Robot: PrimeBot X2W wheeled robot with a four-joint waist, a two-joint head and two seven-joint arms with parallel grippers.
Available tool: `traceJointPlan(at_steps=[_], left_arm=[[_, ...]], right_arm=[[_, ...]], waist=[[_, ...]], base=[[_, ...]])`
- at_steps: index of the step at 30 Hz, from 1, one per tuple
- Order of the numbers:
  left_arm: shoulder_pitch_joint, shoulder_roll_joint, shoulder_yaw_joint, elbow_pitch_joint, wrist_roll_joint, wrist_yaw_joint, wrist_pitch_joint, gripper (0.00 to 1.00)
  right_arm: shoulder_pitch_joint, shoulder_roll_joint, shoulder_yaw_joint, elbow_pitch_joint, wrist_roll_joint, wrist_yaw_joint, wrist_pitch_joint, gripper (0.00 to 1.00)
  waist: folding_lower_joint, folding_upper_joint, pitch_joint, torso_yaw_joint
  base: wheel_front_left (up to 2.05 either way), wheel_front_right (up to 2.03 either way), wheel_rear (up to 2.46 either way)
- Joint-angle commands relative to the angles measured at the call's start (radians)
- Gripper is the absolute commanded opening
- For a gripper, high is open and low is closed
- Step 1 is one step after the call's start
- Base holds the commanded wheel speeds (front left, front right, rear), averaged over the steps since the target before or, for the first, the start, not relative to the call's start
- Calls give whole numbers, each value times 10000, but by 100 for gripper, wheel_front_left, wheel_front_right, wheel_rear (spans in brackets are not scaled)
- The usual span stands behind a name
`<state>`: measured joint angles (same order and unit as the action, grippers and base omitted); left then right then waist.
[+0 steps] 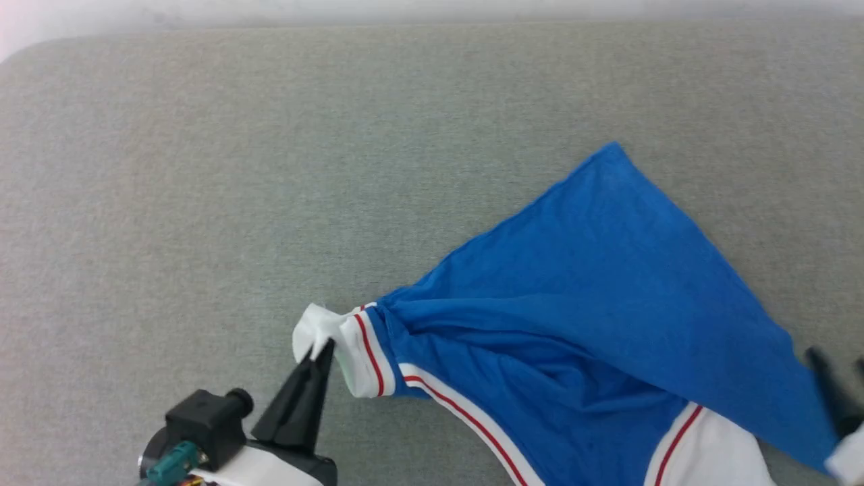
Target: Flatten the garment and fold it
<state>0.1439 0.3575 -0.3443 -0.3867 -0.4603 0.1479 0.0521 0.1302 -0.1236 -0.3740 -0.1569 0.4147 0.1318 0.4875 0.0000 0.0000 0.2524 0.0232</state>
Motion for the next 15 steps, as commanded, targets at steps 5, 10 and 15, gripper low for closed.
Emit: traceJointPlan(at_steps=[5, 10, 15], left_arm=[[-189, -161, -307, -144, 71, -162, -142, 0], [-625, -406, -608, -79, 227, -282, -323, 0], [-969, -580, -844, 35, 366, -365, -418, 0]], right_arm=[[-526, -1207, -371, -3170, 295, -11, 1842, 100], [-2658, -2434, 286, -3365, -328, -11, 2373, 100], [-4574, -2942, 1656, -2016, -941, -11, 2224, 100]], waist=[[0, 0, 487, 597], [0, 0, 1120, 1184], [0, 0, 1669, 1560]], base=[[0, 0, 0], [0, 0, 0], [0, 0, 0]])
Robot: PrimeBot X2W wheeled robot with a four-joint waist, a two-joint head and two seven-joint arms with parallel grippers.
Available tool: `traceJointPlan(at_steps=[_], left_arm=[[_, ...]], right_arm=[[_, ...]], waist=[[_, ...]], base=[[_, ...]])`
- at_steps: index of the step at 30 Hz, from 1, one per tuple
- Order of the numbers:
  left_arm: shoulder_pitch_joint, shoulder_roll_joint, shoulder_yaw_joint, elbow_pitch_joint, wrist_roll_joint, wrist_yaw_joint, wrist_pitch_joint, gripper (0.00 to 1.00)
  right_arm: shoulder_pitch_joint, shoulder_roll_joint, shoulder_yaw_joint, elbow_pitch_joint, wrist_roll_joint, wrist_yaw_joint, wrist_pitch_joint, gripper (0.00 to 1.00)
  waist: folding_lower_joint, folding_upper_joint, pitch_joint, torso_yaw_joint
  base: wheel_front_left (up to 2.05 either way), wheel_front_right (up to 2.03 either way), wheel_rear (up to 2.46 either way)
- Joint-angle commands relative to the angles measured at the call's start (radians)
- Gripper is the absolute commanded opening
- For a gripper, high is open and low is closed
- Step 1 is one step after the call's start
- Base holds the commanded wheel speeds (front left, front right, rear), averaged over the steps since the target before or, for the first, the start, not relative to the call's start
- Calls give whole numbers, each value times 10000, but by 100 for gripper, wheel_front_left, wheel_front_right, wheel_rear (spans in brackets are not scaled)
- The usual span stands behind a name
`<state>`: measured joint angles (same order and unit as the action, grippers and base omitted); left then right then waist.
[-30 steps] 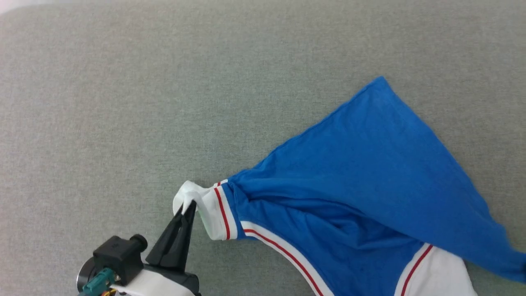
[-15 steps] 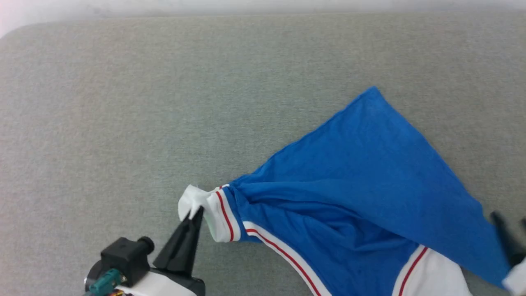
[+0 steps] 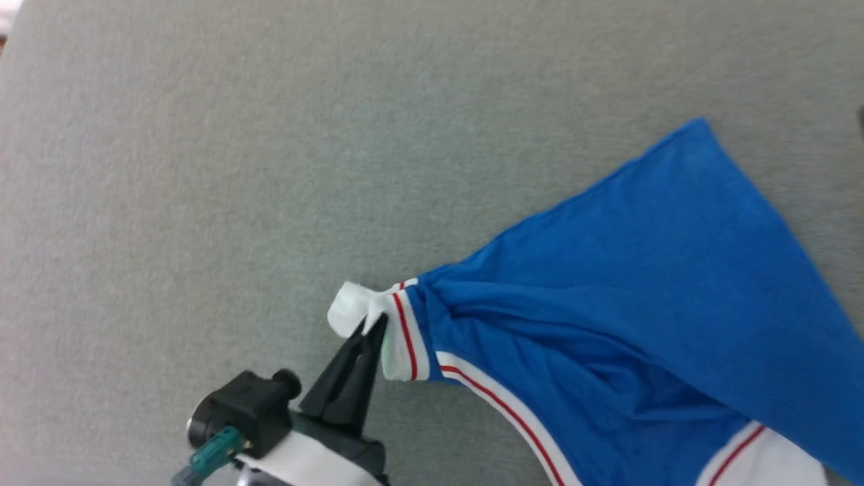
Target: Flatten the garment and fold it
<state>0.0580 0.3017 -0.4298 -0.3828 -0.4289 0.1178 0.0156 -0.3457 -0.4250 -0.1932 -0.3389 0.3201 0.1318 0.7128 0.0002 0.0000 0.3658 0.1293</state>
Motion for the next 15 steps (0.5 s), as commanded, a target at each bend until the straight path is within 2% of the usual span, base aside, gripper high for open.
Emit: traceJointPlan(at_steps=[1, 6, 15], left_arm=[[-209, -70, -52, 34, 87, -88, -74, 0], [-688, -362, -394, 236, 177, -239, -147, 0], [-1077, -648, -580, 612, 126, -354, -377, 0]], right_arm=[[-218, -14, 194, 293, -76, -11, 43, 100], [-1512, -294, 1058, 2440, -195, -11, 979, 100], [-2173, -911, 1937, 3636, 299, -11, 1595, 100]], waist=[[-2, 0, 648, 588], [-2, 0, 1183, 1145], [-2, 0, 1663, 1666]], base=[[0, 0, 0], [0, 0, 0], [0, 0, 0]])
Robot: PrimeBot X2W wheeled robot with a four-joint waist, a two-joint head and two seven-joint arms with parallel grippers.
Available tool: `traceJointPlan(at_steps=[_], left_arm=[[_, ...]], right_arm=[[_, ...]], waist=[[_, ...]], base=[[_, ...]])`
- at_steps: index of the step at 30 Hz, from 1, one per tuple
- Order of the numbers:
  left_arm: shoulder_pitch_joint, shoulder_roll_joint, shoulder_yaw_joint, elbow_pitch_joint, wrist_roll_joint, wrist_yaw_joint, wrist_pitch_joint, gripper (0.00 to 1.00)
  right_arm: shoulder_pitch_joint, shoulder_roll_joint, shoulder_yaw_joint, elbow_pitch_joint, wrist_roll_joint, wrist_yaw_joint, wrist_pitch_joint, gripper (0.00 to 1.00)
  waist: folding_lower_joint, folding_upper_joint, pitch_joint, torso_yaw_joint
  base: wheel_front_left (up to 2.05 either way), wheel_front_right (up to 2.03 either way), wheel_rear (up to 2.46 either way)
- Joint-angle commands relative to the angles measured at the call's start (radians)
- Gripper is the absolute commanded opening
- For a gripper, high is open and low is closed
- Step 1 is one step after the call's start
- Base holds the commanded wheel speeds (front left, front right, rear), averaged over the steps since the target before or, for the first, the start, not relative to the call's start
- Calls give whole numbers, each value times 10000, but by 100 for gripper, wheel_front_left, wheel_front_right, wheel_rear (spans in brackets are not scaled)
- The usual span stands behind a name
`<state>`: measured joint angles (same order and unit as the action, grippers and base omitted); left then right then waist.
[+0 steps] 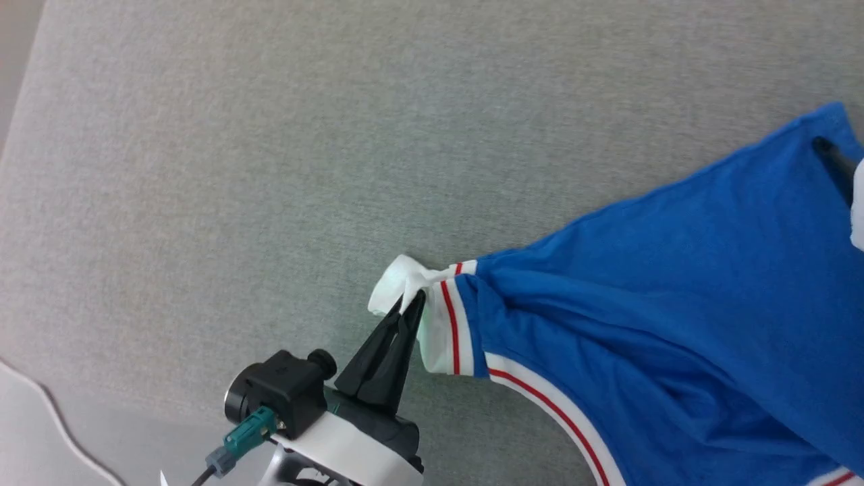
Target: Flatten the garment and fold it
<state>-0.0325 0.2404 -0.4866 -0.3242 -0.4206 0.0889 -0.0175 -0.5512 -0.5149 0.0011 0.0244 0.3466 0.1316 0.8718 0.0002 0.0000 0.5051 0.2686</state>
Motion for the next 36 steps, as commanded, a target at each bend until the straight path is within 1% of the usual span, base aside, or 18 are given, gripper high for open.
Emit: traceJointPlan(at_steps=[1, 4, 5, 6, 7, 10, 13, 18, 20, 25, 29, 33, 36], left_arm=[[-201, -47, -18, 53, 34, -73, -61, 0], [-266, -63, -21, 117, 3, -88, -85, 0], [-284, -64, -19, 134, -7, -89, -87, 0], [-301, -64, -16, 151, -17, -89, -87, 0], [-316, -62, -14, 169, -29, -90, -80, 0], [-364, -28, -12, 222, -55, -111, -52, 0], [-483, 87, -1, 297, 26, -154, -34, 0], [-1127, 455, 140, 502, 600, -132, 11, 0], [-1561, 627, 204, 585, 845, -202, 29, 0], [-2969, 1237, 527, 999, 1112, -638, 466, 0], [-4389, 1710, 915, 1384, 993, -1101, 1065, 0], [-6090, 2023, 1174, 1839, 913, -1539, 1533, 0], [-7394, 2141, 1119, 2492, 901, -1813, 1758, 0]], right_arm=[[-138, -48, 98, 68, 130, -9, 43, 100], [-164, -130, 377, 261, 399, -9, 271, 100], [-165, -150, 444, 322, 480, -9, 373, 84], [-163, -166, 475, 399, 515, -9, 493, 13], [-151, -223, 575, 441, 516, -9, 625, 0], [-205, -315, 631, 474, 451, -9, 714, 0], [-341, -254, 666, 429, 338, -9, 276, 0], [-455, 301, 285, 372, 307, -9, -1017, 0], [-485, 554, 66, 371, 292, -9, -1659, 0], [-727, 1164, -452, 588, 134, -9, -3038, 0], [-1260, 1613, -800, 818, -95, -9, -4010, 0], [-1994, 1879, -934, 1081, -273, -9, -4598, 0], [-2660, 2096, -836, 1358, -319, -9, -4803, 0]], waist=[[-2, 0, 294, 298], [-2, 0, 344, 343], [-2, 0, 355, 346], [-2, 0, 360, 342], [-2, 0, 360, 335], [-2, 0, 320, 259], [-2, 0, 146, 75], [-2, 0, -505, -374], [-2, 0, -849, -590], [-2, 0, -1781, -1184], [-2, 0, -2441, -1637], [-2, 0, -2858, -2013], [-2, 0, -3114, -2290]], base=[[0, 0, 0], [0, 0, 0], [0, 0, 0], [0, 0, 0], [0, 0, 0], [0, 0, 0], [0, 0, 0], [0, 0, 0], [0, 0, 0], [0, 0, 0], [0, 0, 0], [0, 0, 0], [0, 0, 0]])
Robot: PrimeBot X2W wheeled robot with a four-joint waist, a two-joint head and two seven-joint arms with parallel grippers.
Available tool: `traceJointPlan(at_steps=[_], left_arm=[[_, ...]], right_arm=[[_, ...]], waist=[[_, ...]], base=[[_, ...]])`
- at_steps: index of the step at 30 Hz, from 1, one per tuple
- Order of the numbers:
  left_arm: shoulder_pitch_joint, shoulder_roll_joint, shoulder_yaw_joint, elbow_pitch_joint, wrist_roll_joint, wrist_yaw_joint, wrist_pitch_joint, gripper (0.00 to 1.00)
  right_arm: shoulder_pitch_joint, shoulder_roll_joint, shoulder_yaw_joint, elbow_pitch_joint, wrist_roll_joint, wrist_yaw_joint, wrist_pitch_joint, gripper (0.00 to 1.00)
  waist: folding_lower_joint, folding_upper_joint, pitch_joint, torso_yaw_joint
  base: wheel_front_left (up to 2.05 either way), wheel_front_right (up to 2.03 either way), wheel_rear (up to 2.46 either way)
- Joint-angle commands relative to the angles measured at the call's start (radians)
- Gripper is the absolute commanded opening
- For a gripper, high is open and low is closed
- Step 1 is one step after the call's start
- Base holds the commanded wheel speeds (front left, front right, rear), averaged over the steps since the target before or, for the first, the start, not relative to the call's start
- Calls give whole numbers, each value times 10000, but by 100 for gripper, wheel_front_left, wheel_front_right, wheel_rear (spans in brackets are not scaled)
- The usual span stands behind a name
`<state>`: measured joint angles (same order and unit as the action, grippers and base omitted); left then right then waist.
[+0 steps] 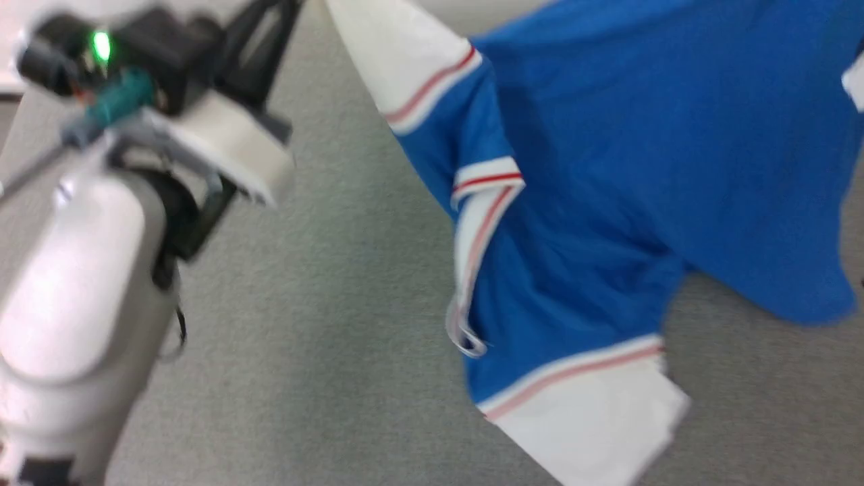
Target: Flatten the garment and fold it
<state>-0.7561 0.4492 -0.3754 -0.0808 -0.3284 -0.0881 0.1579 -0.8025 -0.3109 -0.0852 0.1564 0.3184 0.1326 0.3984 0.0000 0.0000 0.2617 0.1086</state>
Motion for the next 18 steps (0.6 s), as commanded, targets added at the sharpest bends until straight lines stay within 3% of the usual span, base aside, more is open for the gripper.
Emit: traceJointPlan(at_steps=[1, 9, 18], left_arm=[[-582, 79, -54, 357, -9, -114, 65, 0], [-3427, 182, -433, 2616, 14, -356, 219, 0], [-5700, 238, -645, 3682, -264, -406, 838, 0]], right_arm=[[-378, 143, 74, 162, -52, -19, -127, 0], [-2320, 624, 481, 1501, -377, -19, -493, 0], [-4170, 962, 938, 2842, -580, -19, -356, 0]], waist=[[0, 0, -765, -795], [0, 0, -1322, -1506], [0, 0, -1319, -2077]], base=[[0, 0, 0], [0, 0, 0], [0, 0, 0]])
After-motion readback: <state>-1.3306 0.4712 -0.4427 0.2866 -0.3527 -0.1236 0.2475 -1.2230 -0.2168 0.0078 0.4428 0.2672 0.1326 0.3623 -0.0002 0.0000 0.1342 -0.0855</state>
